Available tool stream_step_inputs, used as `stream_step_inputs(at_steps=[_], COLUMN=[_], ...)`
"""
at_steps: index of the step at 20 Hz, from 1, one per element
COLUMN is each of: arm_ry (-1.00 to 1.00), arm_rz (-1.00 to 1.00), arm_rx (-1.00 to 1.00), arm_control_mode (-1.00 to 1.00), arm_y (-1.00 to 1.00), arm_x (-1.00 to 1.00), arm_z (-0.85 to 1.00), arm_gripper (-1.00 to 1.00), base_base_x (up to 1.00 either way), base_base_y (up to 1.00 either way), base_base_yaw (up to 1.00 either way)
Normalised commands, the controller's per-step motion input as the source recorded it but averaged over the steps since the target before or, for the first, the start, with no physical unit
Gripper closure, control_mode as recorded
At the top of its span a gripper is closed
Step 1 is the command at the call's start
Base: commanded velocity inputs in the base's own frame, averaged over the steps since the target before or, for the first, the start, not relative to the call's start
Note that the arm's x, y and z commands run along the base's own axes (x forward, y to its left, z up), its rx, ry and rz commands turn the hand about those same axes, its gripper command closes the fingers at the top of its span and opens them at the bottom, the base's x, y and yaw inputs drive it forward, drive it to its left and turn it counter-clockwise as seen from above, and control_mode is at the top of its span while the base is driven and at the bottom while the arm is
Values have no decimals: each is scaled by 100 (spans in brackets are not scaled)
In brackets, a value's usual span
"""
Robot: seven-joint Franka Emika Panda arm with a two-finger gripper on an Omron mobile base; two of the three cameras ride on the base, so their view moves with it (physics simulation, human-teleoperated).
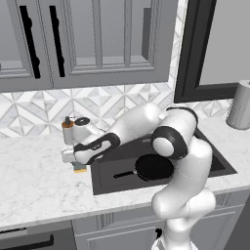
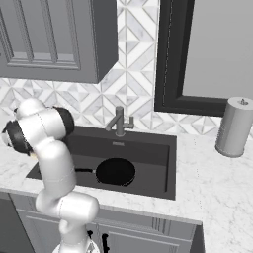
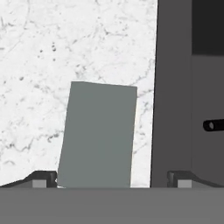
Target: Pick the pan and sponge and place them into the sink. Then turn on the water.
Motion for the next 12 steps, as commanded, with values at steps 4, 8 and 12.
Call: stream_step_inputs(at_steps=[4, 8, 12], arm_ry=[0, 0, 0], arm_rz=[0, 0, 0], arm_rx=[-2, -2, 0], arm_control_mode=[-100, -100, -100], arm_y=[17, 8, 0], arm_x=[16, 2, 0], arm_z=[-28, -31, -47], arm_gripper=[-100, -100, -100], base_base_x=[0, 0, 0], base_base_y=[0, 0, 0], base_base_yaw=[0, 0, 0])
